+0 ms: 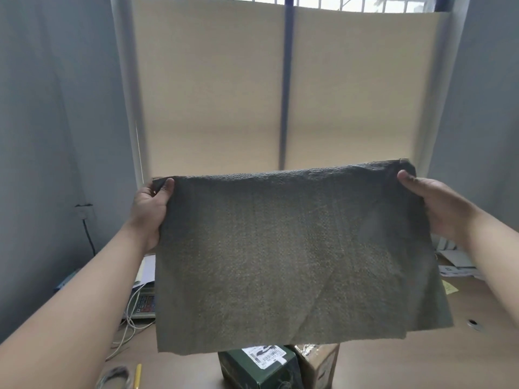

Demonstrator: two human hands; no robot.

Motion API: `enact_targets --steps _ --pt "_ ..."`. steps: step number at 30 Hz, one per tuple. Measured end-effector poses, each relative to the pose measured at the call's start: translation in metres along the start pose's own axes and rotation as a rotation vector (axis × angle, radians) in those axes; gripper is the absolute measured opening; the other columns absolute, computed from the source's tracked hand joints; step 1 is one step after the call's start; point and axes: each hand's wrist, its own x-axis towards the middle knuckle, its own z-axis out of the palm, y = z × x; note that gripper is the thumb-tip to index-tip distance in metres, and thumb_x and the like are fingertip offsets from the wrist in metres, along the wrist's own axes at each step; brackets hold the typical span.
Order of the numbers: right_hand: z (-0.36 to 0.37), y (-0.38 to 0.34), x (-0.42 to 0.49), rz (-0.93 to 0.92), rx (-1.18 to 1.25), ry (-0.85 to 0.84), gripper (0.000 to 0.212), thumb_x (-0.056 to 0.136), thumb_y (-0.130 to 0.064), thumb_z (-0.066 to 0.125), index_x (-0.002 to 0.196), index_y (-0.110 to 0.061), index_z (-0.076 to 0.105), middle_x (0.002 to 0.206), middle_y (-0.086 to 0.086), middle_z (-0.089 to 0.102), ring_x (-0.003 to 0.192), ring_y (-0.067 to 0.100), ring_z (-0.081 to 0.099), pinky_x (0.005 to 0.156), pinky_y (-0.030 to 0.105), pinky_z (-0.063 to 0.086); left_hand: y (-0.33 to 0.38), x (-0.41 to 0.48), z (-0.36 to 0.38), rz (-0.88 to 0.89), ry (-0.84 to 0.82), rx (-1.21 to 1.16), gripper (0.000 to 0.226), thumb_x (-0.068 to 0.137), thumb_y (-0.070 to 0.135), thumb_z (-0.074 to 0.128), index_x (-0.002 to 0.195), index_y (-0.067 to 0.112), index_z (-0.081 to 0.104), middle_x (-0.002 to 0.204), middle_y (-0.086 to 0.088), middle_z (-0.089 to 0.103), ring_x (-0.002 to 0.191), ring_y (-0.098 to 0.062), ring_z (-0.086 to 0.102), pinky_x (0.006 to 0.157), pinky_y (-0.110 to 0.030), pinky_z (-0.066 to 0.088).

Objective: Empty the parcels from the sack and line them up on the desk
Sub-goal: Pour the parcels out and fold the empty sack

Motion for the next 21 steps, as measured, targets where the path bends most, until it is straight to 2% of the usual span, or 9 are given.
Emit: enact_targets --steps 3,9,11,13,14,15,17,19,21 --pt "-0.001 0.010 -0.005 0.109 -0.094 -0.013 0.078 0.040 -0.043 0.097 0.103 -0.004 0.073 0.090 0.016 0.078 0.072 0.027 0.077 0.059 0.036 0.063 -0.003 0.002 -0.002 -0.044 0.040 0.007 0.017 0.104 0.025 0.053 0.087 0.024 0.058 0.062 0.011 0.068 0.051 -0.002 0.064 0.043 -0.022 0.053" --pt "0.006 0.019 0.000 0.053 -0.102 0.107 0.030 0.094 -0.028 0.063 0.119 -0.010 0.067 0.095 0.012 0.077 0.070 0.022 0.076 0.062 0.038 0.064 -0.005 0.006 -0.005 -0.230 -0.017 0.059 0.015 0.101 0.032 0.054 0.096 0.018 0.057 0.064 0.001 0.073 0.051 -0.012 0.069 0.043 -0.028 0.056" --pt "0.011 0.017 0.001 0.002 -0.114 0.144 0.026 0.098 -0.026 0.058 0.118 -0.011 0.066 0.086 0.008 0.078 0.064 0.018 0.074 0.058 0.034 0.063 -0.003 0.005 -0.011 -0.337 -0.147 0.173 0.039 0.089 0.049 0.066 0.107 0.015 0.061 0.087 -0.006 0.075 0.072 -0.018 0.073 0.067 -0.037 0.063" --pt "0.011 0.016 0.003 -0.037 -0.105 0.170 0.022 0.101 -0.023 0.055 0.117 -0.012 0.065 0.075 0.003 0.077 0.059 0.015 0.073 0.054 0.030 0.061 0.003 0.001 -0.019 -0.410 -0.290 0.318 0.083 0.054 0.062 0.089 0.118 0.017 0.063 0.118 -0.006 0.069 0.110 -0.023 0.065 0.102 -0.047 0.049" --pt "0.011 0.016 0.004 -0.048 -0.103 0.173 0.022 0.101 -0.023 0.054 0.117 -0.012 0.064 0.073 0.002 0.077 0.058 0.015 0.072 0.052 0.029 0.061 0.002 0.002 -0.025 -0.433 -0.346 0.359 0.097 0.040 0.055 0.098 0.122 0.016 0.063 0.126 -0.008 0.067 0.120 -0.025 0.061 0.109 -0.050 0.043" --pt "0.011 0.014 0.003 -0.048 -0.099 0.167 0.022 0.102 -0.022 0.053 0.118 -0.013 0.064 0.073 0.003 0.077 0.058 0.015 0.072 0.052 0.029 0.061 0.003 0.002 -0.028 -0.462 -0.383 0.363 0.101 0.035 0.042 0.103 0.122 0.012 0.064 0.126 -0.012 0.068 0.120 -0.029 0.062 0.107 -0.053 0.045" --pt "0.007 0.015 0.005 -0.024 -0.097 0.145 0.022 0.102 -0.024 0.053 0.117 -0.014 0.065 0.077 0.005 0.077 0.060 0.017 0.073 0.053 0.031 0.061 0.003 0.000 -0.027 -0.521 -0.382 0.328 0.085 0.037 0.018 0.102 0.111 0.001 0.065 0.109 -0.021 0.072 0.096 -0.032 0.073 0.085 -0.053 0.058" --pt "0.007 0.016 0.004 0.011 -0.138 0.132 0.022 0.102 -0.027 0.053 0.113 -0.015 0.067 0.082 0.007 0.076 0.063 0.018 0.073 0.055 0.033 0.062 0.002 -0.003 -0.022 -0.513 -0.248 0.276 0.051 0.058 0.008 0.092 0.100 -0.001 0.064 0.098 -0.022 0.068 0.072 -0.028 0.072 0.063 -0.045 0.063" --pt "0.007 0.021 0.007 0.006 -0.270 0.183 0.023 0.101 -0.031 0.054 0.107 -0.015 0.070 0.087 0.011 0.076 0.067 0.022 0.072 0.061 0.035 0.061 -0.001 -0.003 -0.015 -0.476 -0.086 0.214 0.032 0.080 0.004 0.077 0.107 0.003 0.061 0.099 -0.017 0.066 0.068 -0.023 0.069 0.051 -0.037 0.061"
